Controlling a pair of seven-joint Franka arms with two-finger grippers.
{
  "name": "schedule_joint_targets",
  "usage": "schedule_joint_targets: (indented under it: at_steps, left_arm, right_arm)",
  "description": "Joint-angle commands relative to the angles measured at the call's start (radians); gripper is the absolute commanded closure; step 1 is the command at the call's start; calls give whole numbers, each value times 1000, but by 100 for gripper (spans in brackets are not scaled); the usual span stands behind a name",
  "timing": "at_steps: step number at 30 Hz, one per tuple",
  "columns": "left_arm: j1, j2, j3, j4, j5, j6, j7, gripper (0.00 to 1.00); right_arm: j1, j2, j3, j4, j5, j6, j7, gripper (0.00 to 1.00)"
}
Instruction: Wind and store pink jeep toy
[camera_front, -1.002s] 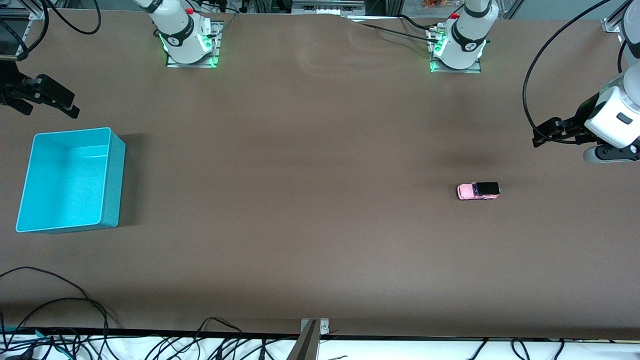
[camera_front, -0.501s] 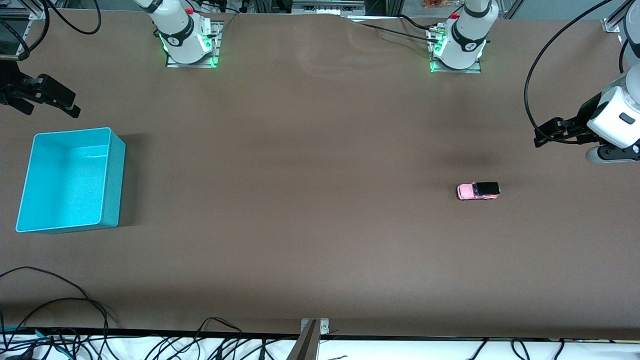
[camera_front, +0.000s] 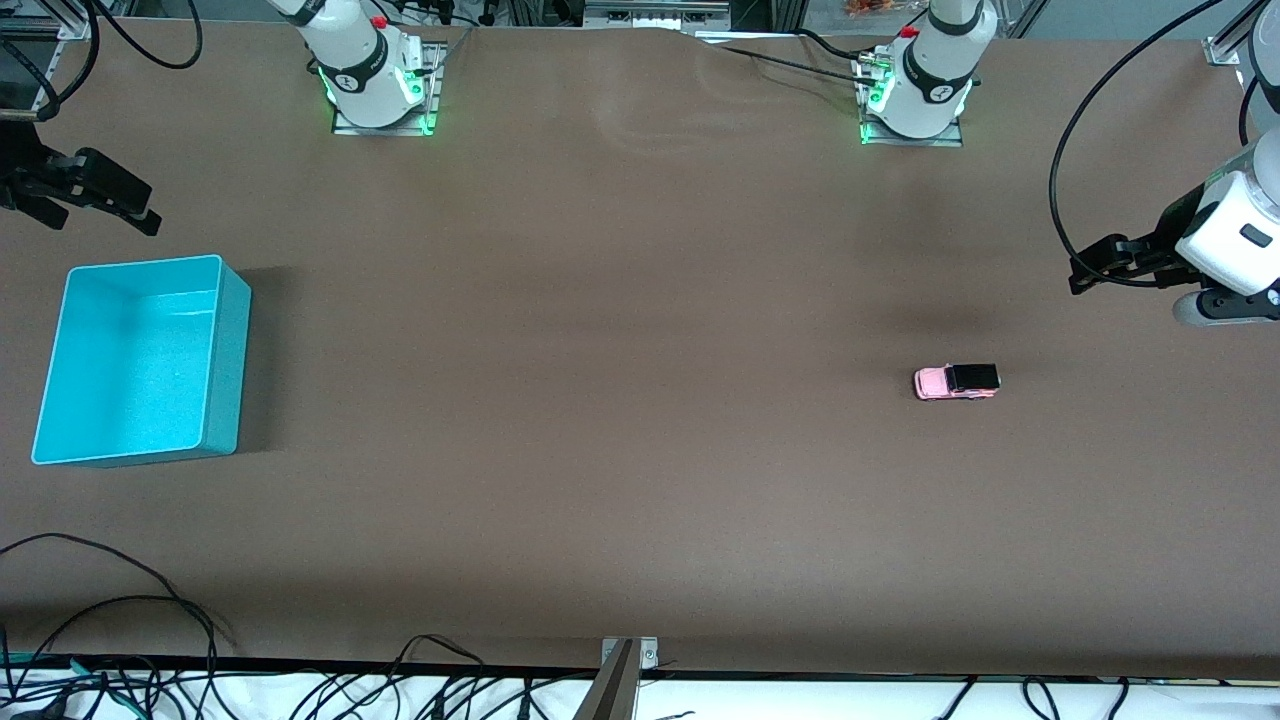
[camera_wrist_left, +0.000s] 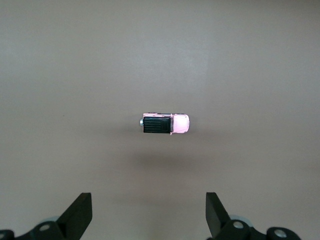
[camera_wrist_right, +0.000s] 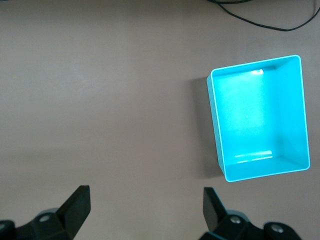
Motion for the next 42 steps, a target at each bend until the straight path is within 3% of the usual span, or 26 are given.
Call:
schedule_joint_targets:
  at_steps: [1, 42]
  left_arm:
    - [6, -5, -8, 15, 13, -13, -10, 0]
    - [4, 15, -5, 16, 16, -13, -7, 0]
  right_arm:
    - [1, -4, 6, 8, 8, -17, -8, 0]
    - [5, -8, 4, 13, 6, -57, -3, 0]
